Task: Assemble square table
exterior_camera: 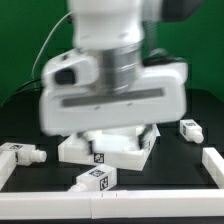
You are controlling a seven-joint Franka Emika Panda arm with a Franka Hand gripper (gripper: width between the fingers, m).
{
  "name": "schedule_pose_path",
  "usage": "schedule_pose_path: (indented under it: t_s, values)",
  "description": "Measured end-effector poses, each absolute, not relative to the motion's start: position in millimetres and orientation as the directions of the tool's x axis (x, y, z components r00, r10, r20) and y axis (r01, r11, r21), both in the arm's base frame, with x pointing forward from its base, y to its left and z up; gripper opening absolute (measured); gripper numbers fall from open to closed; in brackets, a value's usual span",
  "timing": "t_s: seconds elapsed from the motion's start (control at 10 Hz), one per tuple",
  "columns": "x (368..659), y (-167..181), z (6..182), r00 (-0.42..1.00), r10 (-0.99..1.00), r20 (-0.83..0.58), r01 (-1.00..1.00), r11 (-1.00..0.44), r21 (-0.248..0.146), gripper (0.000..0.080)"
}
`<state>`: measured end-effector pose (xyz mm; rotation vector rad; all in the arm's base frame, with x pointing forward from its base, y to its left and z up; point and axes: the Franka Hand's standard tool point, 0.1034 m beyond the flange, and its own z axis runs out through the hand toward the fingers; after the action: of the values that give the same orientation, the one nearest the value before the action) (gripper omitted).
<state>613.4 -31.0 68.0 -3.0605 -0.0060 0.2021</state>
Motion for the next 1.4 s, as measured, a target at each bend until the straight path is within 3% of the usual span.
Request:
schedule_pose_path:
  t_s: [0.4,0.6,1.1,1.3,1.4]
  values:
    - [611,-30,63.6,0.99,-0.018,-0.14,-0.029,-0.997,-0.078,0.0649]
    - [602,-55,42.5,0.969,-0.174,-0.175,-0.189,-0.979,-0.071,0.0649]
    - [604,-63,12.8,0.974,-0.18,-0.141,-0.189,-0.981,-0.054,0.0649]
    - [604,-63,12.7,0.974,-0.179,-0.141,-0.189,-0.981,-0.054,0.0603]
    - [604,-63,12.6,0.974,-0.179,-0.141,-0.189,-0.981,-0.054,0.0424]
